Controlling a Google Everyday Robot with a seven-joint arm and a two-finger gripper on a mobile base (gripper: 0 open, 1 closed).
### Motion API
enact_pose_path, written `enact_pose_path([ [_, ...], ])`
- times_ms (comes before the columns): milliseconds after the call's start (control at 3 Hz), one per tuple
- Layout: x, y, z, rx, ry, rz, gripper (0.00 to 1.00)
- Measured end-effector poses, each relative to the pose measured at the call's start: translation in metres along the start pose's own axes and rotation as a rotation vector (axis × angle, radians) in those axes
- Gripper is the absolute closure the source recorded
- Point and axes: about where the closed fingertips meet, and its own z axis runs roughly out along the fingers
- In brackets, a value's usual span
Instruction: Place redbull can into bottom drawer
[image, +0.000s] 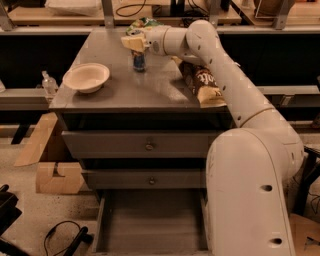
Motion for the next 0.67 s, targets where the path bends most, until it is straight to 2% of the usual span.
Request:
enact_pose_path([
  [333, -0.012, 0.004, -0.005, 0.001, -0.001, -0.016, 0.93],
  [667, -0.042, 0.013, -0.029, 0.014, -0.009, -0.054, 1.00],
])
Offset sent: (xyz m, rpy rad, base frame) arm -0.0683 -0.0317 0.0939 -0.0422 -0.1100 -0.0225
